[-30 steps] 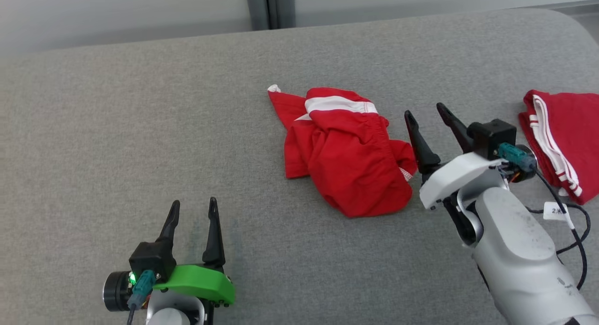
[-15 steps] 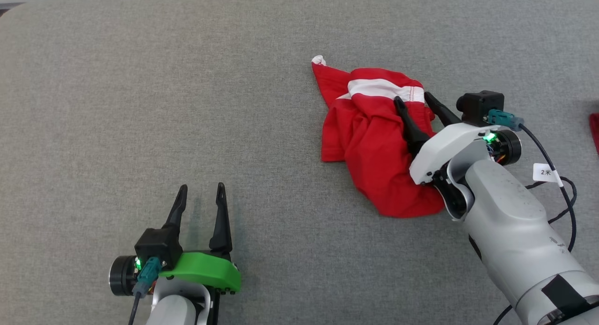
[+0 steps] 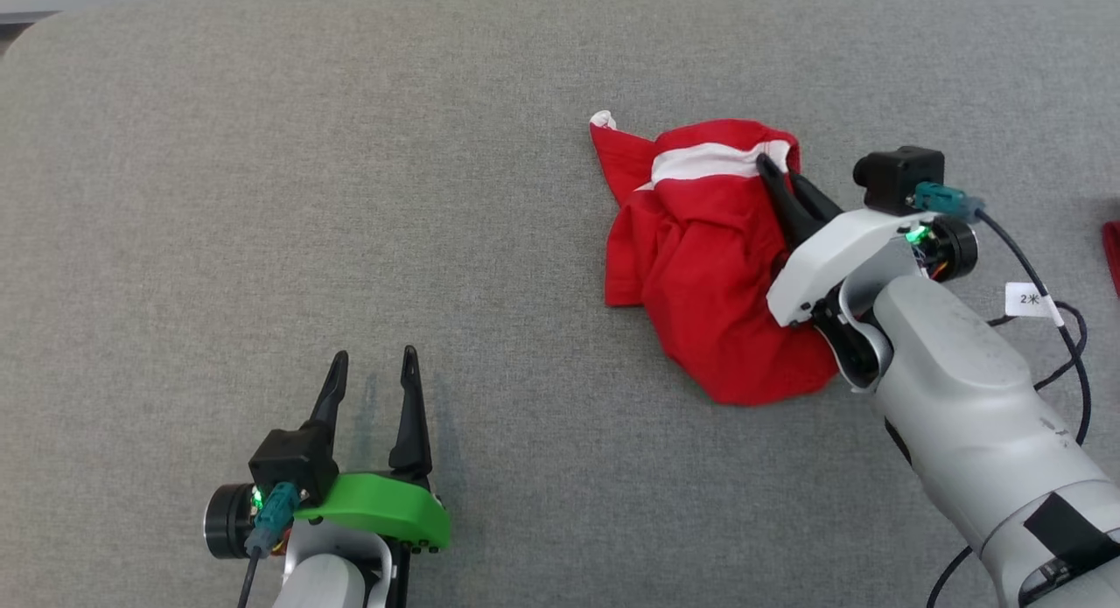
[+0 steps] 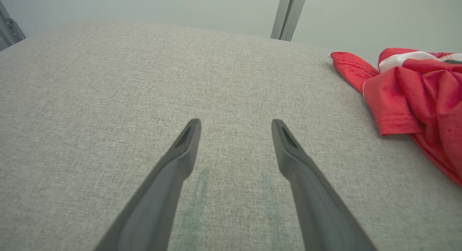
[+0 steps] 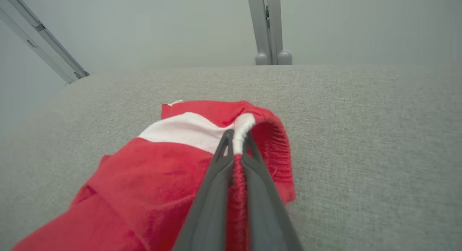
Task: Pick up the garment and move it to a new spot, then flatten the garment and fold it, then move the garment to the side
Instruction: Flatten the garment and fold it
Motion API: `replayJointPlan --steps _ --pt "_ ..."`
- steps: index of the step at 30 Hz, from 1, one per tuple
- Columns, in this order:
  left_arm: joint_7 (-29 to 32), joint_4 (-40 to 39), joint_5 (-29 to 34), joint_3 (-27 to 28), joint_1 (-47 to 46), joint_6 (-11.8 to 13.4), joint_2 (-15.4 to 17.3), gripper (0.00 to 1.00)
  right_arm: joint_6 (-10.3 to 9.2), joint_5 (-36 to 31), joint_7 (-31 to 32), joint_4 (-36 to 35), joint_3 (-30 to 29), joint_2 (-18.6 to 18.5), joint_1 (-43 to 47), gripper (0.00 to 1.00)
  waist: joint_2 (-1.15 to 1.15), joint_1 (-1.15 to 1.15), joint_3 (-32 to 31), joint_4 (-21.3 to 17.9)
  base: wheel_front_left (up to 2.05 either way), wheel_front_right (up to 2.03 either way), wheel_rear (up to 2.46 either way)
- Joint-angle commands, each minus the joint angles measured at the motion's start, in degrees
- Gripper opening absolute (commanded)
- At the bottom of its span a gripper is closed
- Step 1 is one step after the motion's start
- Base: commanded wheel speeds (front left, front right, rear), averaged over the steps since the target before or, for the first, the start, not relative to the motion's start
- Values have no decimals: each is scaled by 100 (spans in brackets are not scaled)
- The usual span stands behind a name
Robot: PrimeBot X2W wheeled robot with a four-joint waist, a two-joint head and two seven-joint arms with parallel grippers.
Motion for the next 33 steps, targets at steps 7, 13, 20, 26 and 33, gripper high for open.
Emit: replayJointPlan --steps 7,13,20,26,33 --pt "4 61 -97 26 164 28 20 100 -9 -396 -44 -1054 -48 165 -469 0 0 0 -341 136 0 0 0" --pt "4 111 -91 81 320 29 20 100 -9 -583 -46 -2191 415 449 -1090 0 0 0 -640 263 0 0 0" --pt "4 116 -31 241 552 44 19 100 -9 -371 -39 -2925 1210 497 -1119 0 0 0 -887 153 0 0 0" --pt "3 101 -99 309 649 96 20 100 -9 -115 -40 -2839 1397 -227 77 0 0 0 -934 -93 0 0 0" --pt "4 111 25 478 612 77 20 100 -9 -263 -40 -2509 760 -1064 1837 24 0 0 -915 -447 0 0 0"
